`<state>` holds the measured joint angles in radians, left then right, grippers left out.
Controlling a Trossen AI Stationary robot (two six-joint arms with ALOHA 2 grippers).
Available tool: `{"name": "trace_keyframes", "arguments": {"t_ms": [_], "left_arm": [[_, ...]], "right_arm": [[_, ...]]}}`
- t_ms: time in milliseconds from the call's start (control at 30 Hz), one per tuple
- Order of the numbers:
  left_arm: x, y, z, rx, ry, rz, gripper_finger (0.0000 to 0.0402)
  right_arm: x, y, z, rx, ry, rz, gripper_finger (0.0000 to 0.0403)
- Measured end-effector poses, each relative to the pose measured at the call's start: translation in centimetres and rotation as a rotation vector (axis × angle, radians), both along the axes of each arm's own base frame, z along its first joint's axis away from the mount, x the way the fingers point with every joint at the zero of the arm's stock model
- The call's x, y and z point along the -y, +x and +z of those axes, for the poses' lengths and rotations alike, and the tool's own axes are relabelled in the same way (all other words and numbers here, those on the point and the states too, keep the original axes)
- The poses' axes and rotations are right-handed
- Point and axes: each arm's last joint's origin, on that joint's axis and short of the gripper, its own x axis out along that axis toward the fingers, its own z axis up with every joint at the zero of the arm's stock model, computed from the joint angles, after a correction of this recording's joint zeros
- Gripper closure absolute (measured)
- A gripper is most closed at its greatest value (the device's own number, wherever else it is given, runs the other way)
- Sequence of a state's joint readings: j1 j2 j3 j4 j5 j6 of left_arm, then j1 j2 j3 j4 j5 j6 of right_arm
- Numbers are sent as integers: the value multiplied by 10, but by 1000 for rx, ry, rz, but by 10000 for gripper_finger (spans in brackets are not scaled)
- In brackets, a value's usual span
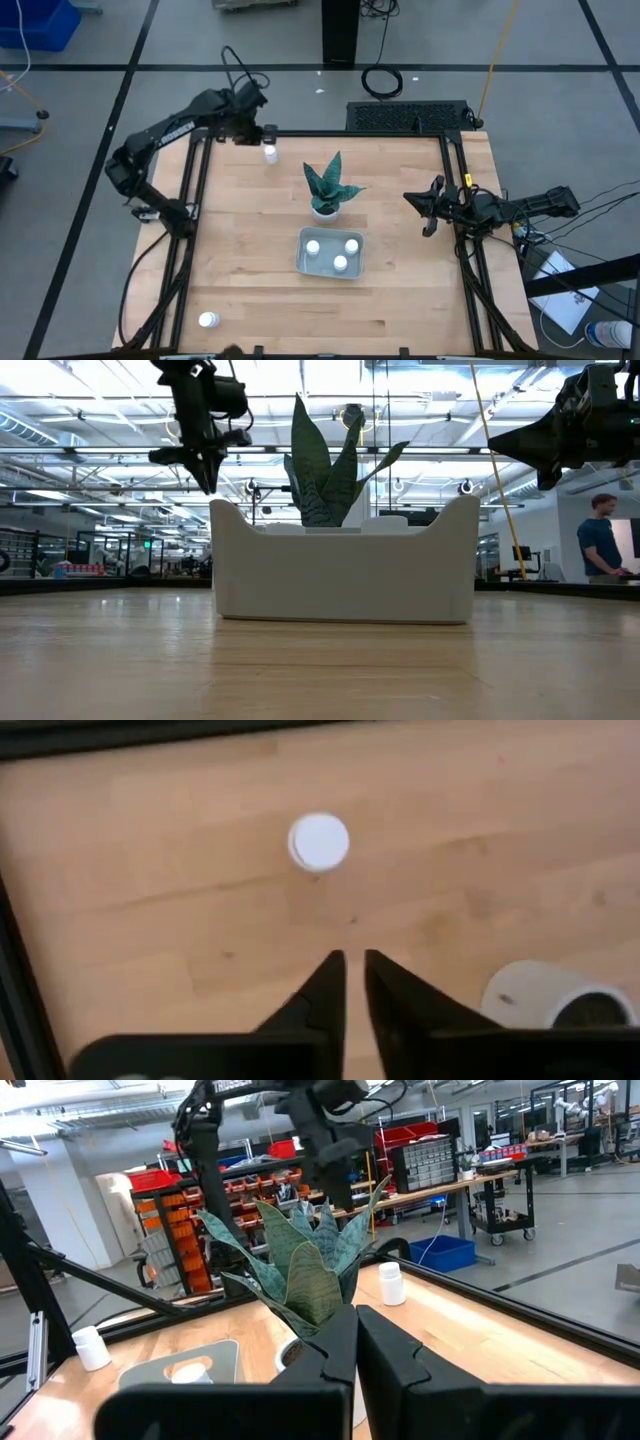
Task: Pick and place pill bottles into a basket
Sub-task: Put the white pill bottle into the gray bin
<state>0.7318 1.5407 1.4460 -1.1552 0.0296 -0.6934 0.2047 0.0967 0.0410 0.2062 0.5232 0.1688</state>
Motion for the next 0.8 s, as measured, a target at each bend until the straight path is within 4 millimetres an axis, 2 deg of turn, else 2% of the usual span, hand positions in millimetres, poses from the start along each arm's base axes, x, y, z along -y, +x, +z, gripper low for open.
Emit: {"name": "trace_keyframes", "arguments": {"t_ms": [67,200,367,467,600,800], "left_arm": [[-12,-3,-4,-1,5,8,321],[-34,4,-18,16,50,-1,247],[-49,17,-43,16,2,-30,151],[-53,21,-56,-21,-28,-31,107],[-56,24,-66,-51,-36,-52,73],[-61,31,-83,-84,-58,-77,64]], "right_arm": [[0,0,0,0,0,0,403],[0,0,0,0,1,0,403],[0,0,0,0,1,0,403],[0,0,0,0,1,0,403],[0,0,0,0,1,0,403],[0,0,0,0,1,0,403]]}}
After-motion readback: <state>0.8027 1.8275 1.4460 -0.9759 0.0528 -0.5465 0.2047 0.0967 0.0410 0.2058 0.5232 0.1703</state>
